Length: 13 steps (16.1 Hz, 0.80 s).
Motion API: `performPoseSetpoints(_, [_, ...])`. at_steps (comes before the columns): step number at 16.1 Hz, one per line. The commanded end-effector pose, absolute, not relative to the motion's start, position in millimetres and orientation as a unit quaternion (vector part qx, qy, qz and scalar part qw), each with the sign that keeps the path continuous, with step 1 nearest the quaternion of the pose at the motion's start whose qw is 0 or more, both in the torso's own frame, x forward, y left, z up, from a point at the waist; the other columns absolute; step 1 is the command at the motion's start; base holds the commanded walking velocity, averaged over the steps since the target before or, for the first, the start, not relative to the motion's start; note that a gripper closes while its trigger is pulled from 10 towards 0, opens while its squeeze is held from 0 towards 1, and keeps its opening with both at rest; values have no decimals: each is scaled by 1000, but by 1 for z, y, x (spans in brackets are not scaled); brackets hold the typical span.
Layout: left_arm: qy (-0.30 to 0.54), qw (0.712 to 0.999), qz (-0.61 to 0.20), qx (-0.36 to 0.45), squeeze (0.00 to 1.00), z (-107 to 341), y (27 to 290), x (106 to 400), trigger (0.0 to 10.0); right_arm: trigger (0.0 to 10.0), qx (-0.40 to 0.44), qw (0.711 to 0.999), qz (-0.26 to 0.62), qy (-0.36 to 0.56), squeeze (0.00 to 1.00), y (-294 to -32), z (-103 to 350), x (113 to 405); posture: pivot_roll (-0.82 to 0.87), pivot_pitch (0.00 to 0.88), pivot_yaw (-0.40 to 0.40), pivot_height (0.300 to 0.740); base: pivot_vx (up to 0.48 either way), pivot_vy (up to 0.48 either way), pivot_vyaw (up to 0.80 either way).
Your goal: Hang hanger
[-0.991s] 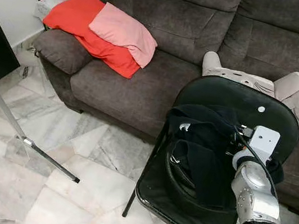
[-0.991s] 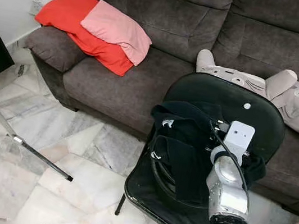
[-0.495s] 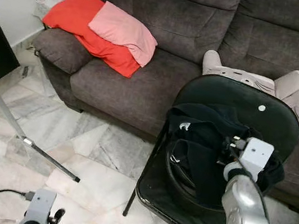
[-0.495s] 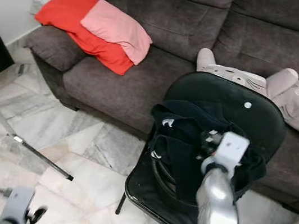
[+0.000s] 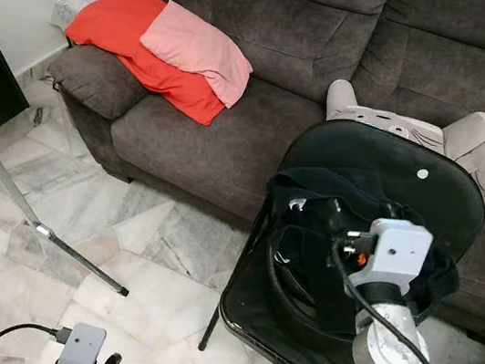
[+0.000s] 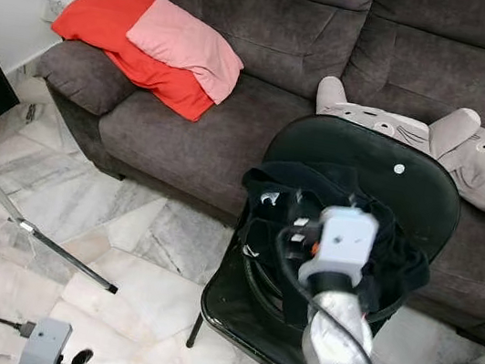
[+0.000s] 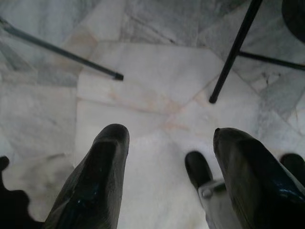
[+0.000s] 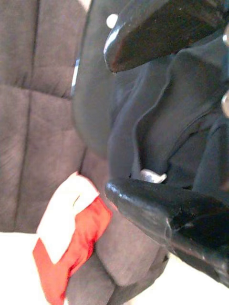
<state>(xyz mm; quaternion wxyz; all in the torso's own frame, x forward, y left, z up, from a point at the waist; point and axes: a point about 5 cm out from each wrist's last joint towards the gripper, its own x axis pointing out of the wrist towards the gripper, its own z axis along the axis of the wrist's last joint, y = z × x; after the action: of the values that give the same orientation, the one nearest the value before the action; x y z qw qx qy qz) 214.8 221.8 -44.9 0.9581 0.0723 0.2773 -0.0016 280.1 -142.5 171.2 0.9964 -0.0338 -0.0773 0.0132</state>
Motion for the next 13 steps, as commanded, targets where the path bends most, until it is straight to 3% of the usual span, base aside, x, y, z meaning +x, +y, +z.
performPoseSetpoints(1, [281,958,3,65,0,-47,222,211,10000,10000,-11,998,-13,-57,0,-149,166,281,-145,175,18,740,0,0,0])
performPoseSetpoints(6, [277,958,1,69,0,-46,225,209,10000,10000,104,985,-101,88,0,-160,135,291,-121,141,15,740,0,0,0])
performPoseSetpoints(10, [285,956,2,71,0,-48,225,204,10000,10000,113,984,-96,101,0,-156,136,294,-116,132,15,740,0,0,0])
performPoseSetpoints(13, [285,956,1,73,0,-47,225,206,10000,10000,109,981,-149,61,0,-183,150,304,-121,157,18,740,0,0,0])
